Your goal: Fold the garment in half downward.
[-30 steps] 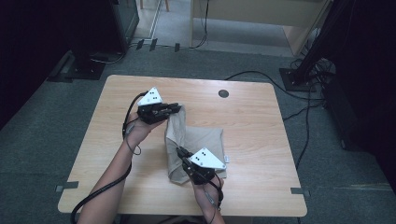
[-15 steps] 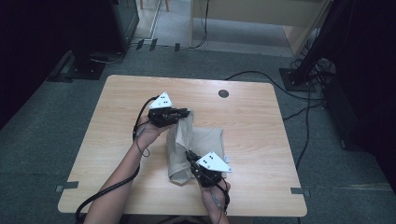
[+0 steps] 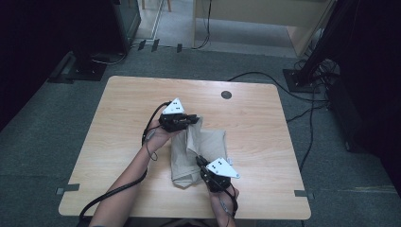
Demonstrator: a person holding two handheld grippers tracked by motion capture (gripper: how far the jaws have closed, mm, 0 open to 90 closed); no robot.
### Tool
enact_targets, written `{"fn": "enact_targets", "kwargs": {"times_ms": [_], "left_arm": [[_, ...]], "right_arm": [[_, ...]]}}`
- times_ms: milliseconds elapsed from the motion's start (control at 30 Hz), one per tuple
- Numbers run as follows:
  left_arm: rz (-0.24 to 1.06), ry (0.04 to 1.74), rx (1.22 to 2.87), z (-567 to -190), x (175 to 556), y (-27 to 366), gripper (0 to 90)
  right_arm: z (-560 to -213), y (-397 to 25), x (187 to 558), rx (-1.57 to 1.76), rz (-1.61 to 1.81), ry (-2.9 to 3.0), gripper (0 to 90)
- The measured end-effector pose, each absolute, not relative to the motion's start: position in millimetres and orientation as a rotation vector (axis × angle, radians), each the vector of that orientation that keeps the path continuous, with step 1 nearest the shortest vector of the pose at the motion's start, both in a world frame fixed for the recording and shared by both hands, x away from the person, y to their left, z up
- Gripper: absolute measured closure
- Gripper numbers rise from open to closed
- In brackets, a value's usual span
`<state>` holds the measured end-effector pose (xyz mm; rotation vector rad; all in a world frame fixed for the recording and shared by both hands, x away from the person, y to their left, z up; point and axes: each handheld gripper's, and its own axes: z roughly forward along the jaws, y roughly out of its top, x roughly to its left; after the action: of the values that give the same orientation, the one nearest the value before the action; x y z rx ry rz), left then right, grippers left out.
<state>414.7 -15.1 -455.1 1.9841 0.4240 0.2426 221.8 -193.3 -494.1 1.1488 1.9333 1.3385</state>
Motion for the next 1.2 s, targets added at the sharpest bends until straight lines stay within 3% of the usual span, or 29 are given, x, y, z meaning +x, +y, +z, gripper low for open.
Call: {"fn": "enact_targets", "kwargs": {"times_ms": [900,1200], "left_arm": [[0.229,0.387,2.094,-485,417,-50,82.4],[0.202,0.394,2.102,-487,419,-56,76.6]], "right_arm": [[-513,-208,223,1.207,1.25,1.969,85.1],[-515,-217,225,1.231,1.235,2.018,81.7]]}}
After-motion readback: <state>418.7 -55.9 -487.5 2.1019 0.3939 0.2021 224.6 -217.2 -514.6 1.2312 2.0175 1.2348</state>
